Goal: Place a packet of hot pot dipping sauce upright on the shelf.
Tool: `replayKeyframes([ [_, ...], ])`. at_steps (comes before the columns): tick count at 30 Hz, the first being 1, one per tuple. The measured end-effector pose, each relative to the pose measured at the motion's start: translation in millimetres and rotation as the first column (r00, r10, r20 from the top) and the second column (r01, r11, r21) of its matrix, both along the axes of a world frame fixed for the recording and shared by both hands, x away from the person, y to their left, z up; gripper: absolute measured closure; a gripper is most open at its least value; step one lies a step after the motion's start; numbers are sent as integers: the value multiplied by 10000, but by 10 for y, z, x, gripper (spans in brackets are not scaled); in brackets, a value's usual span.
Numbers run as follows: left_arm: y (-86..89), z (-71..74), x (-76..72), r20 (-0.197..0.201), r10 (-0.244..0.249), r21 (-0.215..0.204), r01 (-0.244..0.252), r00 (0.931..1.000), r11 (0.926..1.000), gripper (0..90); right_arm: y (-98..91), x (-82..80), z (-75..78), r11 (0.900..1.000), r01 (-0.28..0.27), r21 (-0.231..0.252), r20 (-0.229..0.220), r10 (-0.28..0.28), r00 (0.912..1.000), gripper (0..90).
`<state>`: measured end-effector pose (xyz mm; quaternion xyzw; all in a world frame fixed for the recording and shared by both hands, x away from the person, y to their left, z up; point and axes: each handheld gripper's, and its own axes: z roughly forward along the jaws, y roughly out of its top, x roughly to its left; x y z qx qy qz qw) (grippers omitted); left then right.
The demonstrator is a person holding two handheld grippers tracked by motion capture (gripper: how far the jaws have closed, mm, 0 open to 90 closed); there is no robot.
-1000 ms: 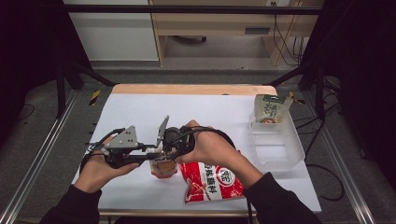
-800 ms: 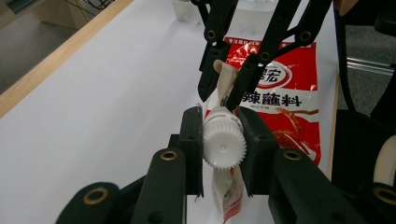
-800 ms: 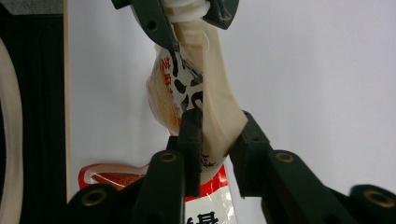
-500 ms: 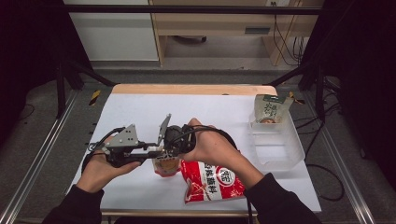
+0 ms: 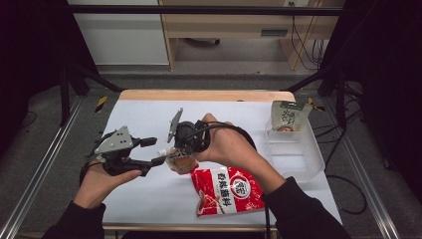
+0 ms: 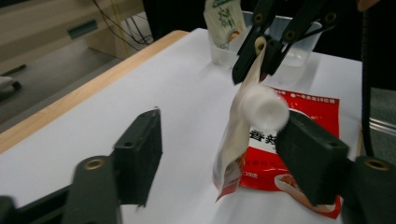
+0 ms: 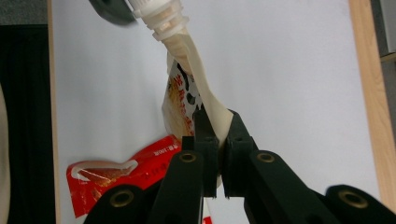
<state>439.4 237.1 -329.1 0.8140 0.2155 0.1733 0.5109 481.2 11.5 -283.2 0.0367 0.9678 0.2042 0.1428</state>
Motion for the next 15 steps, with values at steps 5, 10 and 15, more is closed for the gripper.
replayKeyframes([
  [5, 167, -215, -101, -49, 919, 35, -919, 9958, 9958, 184, -97, 29, 143, 9999, 70, 99, 234, -72, 9997, 873],
  [10, 279, -582, -162, -287, 1718, 767, -1692, 9847, 9826, 127, -258, 41, 293, 9991, 272, 315, 546, -289, 9981, 873],
  [15, 357, -841, -141, -654, 2143, 979, -2075, 9746, 9733, 93, -439, 72, 392, 9977, 479, 478, 699, -511, 9962, 874],
])
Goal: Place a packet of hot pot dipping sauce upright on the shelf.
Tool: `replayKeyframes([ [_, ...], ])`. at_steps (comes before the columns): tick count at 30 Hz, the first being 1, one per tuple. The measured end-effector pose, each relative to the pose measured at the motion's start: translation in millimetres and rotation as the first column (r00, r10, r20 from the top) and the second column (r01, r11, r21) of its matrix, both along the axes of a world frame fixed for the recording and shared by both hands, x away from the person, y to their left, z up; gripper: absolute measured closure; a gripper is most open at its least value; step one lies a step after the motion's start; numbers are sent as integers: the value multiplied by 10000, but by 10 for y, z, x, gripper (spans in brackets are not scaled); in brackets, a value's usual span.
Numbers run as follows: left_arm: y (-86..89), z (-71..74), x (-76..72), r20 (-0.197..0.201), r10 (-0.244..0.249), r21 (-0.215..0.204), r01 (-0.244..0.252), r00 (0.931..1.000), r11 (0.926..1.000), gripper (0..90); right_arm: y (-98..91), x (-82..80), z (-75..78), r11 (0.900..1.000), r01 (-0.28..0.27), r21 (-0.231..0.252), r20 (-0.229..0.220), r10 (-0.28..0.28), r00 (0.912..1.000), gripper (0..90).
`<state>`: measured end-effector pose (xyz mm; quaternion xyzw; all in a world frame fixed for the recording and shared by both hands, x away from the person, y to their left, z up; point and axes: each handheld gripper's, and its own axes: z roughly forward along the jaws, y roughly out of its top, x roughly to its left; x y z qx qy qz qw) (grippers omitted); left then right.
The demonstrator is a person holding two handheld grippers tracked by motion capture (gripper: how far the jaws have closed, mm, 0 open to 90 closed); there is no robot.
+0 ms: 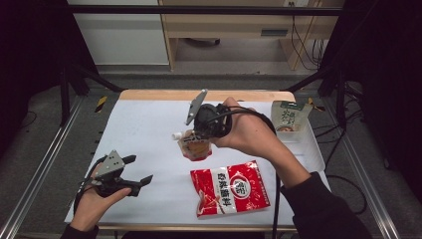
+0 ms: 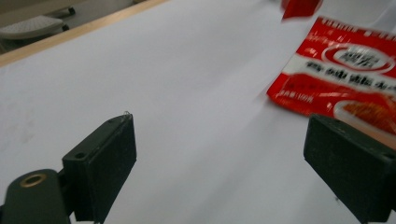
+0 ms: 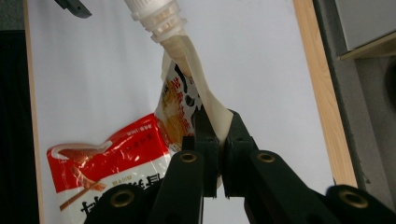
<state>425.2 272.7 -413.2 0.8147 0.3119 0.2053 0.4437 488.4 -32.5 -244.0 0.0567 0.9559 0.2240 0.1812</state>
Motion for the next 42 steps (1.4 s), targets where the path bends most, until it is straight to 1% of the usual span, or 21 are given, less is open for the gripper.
replayKeyframes([
  [1, 15, -33, -2, 38, 122, 17, -122, 9999, 9999, 92, -43, 4, 19, 10000, 57, 3, 30, -57, 10000, 874],
  [2, 41, -70, -4, -34, 190, -93, -190, 9998, 9998, 92, -88, 6, 41, 9999, 136, 0, 91, -136, 9999, 874],
  [4, 86, -129, -13, -278, 86, -516, -100, 9996, 9986, 85, -198, -4, 92, 9993, 371, -11, 194, -371, 9991, 873],
  [7, 137, -194, -31, -237, 247, -518, -259, 9994, 9983, 82, -376, -25, 176, 9976, 697, 42, 360, -698, 9969, 873],
  [9, 167, -230, -34, -308, 375, -660, -394, 9988, 9970, 82, -505, -37, 219, 9961, 873, 136, 425, -878, 9952, 873],
  [10, 177, -248, -35, -279, 497, -676, -515, 9984, 9964, 81, -553, -42, 230, 9953, 948, 184, 438, -955, 9945, 873],
  [11, 182, -255, -36, -267, 541, -596, -556, 9982, 9967, 79, -631, -52, 242, 9935, 1105, 280, 434, -1117, 9928, 873],
  [14, 205, -271, -35, -157, 777, -301, -781, 9969, 9965, 76, -808, -65, 263, 9910, 1307, 295, 495, -1321, 9900, 873],
  [15, 217, -271, -34, -179, 820, -353, -826, 9965, 9960, 76, -889, -66, 268, 9896, 1406, 302, 513, -1421, 9885, 873],
  [18, 267, -280, -30, -266, 1072, -684, -1088, 9939, 9917, 76, -1087, -58, 283, 9858, 1649, 320, 542, -1665, 9846, 873],
  [20, 285, -291, -29, -296, 1152, -664, -1169, 9929, 9909, 75, -1215, -45, 286, 9826, 1815, 387, 544, -1835, 9815, 873],
  [22, 295, -295, -28, -284, 1232, -627, -1247, 9920, 9902, 75, -1320, -33, 279, 9795, 1975, 393, 531, -1994, 9785, 873],
  [25, 303, -293, -21, -287, 1332, -635, -1348, 9907, 9888, 75, -1506, 1, 256, 9718, 2321, 422, 504, -2341, 9709, 873],
  [27, 306, -290, -17, -260, 1304, -609, -1318, 9911, 9894, 75, -1606, 20, 239, 9671, 2510, 411, 438, -2527, 9666, 873],
  [30, 302, -294, -14, -253, 1292, -553, -1304, 9913, 9899, 75, -1736, 51, 216, 9640, 2645, 261, 507, -2656, 9628, 873],
  [32, 302, -295, -17, -226, 1307, -561, -1318, 9912, 9897, 76, -1828, 78, 190, 9588, 2827, 281, 537, -2839, 9574, 872],
  [33, 303, -293, -21, -221, 1315, -595, -1326, 9911, 9894, 76, -1899, 97, 164, 9559, 2926, 262, 545, -2936, 9544, 873],
  [35, 306, -285, -22, -175, 1318, -644, -1327, 9911, 9891, 76, -1977, 122, 125, 9520, 3042, 333, 501, -3055, 9509, 872],
  [38, 307, -289, -14, -181, 1325, -592, -1334, 9910, 9893, 76, -2089, 189, 45, 9450, 3253, 345, 446, -3266, 9441, 872],
  [40, 304, -290, -15, -178, 1315, -566, -1323, 9912, 9896, 76, -2149, 246, -7, 9429, 3318, 281, 468, -3328, 9418, 872],
  [42, 299, -291, -19, -196, 1310, -572, -1319, 9912, 9896, 76, -2216, 319, -84, 9399, 3405, 254, 347, -3412, 9393, 873],
])
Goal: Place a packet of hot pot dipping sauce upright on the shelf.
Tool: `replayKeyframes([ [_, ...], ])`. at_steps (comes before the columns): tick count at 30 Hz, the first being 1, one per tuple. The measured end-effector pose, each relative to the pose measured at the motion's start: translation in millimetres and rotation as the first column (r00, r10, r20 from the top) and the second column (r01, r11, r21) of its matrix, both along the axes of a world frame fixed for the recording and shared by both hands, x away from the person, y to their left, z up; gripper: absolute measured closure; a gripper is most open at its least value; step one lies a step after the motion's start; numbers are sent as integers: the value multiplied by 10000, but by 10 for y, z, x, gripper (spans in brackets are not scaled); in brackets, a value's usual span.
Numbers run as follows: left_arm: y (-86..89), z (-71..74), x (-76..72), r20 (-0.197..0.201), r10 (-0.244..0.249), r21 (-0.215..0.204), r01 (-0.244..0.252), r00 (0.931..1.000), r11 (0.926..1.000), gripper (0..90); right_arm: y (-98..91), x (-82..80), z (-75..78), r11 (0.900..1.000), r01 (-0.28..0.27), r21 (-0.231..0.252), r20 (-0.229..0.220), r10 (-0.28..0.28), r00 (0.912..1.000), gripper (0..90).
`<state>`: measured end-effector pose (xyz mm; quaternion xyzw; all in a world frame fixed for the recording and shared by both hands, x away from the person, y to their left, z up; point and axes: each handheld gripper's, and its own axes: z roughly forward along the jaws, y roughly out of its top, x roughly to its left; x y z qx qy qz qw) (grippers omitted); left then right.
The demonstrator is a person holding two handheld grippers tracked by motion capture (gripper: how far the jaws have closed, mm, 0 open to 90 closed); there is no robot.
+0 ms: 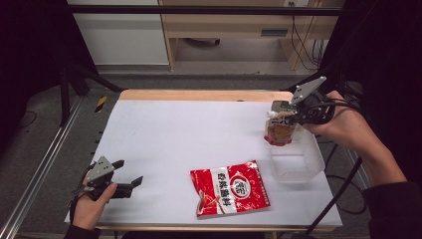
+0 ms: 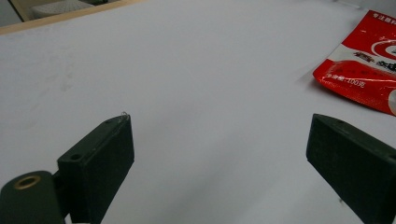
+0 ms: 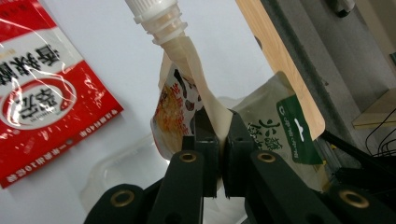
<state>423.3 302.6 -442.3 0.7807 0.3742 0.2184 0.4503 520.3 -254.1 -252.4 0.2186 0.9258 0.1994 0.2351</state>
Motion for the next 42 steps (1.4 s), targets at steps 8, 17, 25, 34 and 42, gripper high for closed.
replayKeyframes([
  [8, -7, -7, 7, -19, -78, 11, 78, 10000, 10000, 76, -171, 221, -136, 9998, 64, -168, -158, -67, 9999, 872],
  [17, -31, -17, 7, -71, -207, 87, 208, 9998, 9997, 76, -264, 378, -238, 9998, 215, -17, -216, -216, 9995, 871],
  [25, -49, -25, 8, -124, -380, 99, 382, 9992, 9992, 76, -306, 446, -345, 9994, 318, -104, -357, -321, 9988, 871],
  [34, -66, -39, 11, -226, -462, 161, 466, 9987, 9988, 76, -329, 481, -520, 9991, 427, 11, -511, -426, 9978, 869],
  [42, -72, -45, 14, -262, -519, 210, 525, 9983, 9984, 76, -322, 508, -680, 9984, 514, 235, -827, -492, 9954, 869],
])
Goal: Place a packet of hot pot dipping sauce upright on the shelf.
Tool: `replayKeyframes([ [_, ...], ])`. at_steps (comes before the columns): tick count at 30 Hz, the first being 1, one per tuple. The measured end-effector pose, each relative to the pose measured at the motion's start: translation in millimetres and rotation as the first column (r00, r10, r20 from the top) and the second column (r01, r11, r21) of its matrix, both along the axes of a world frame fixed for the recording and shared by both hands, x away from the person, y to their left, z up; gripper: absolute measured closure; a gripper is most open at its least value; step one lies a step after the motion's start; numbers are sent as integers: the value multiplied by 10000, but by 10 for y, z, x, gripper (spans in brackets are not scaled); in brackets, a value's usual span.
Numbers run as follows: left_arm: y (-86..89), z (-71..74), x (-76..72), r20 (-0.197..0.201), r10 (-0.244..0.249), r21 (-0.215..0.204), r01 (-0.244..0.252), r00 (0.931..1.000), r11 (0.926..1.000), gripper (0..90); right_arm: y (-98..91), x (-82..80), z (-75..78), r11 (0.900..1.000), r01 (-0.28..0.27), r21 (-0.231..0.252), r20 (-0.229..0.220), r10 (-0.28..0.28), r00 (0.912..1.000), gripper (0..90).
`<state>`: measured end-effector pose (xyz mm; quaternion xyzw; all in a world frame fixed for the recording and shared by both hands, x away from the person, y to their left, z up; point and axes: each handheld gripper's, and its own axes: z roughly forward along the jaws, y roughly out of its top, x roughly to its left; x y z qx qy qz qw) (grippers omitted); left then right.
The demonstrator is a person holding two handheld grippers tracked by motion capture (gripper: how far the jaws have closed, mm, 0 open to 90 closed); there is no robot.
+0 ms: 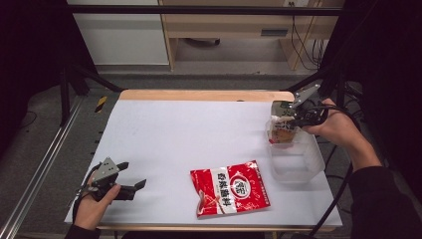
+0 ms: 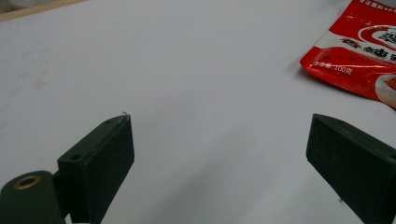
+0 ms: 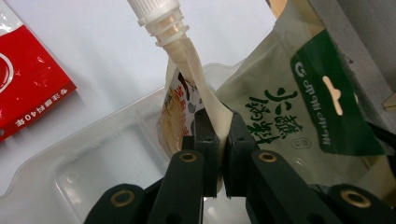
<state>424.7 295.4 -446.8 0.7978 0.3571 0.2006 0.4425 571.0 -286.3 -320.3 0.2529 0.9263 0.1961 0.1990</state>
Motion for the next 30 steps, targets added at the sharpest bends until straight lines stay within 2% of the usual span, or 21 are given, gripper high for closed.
replayKeyframes([
  [11, -8, -1, -3, -19, -37, 19, 37, 10000, 10000, 76, -25, 30, -167, 9996, 187, 215, -397, -179, 9991, 866],
  [19, -8, 0, -2, -15, -34, 18, 34, 10000, 10000, 76, -75, 36, -181, 9981, 502, 364, -531, -483, 9974, 858],
  [30, -13, -3, -2, -41, -59, 30, 59, 10000, 10000, 76, -102, 38, -188, 9978, 580, 315, -503, -564, 9971, 851],
])
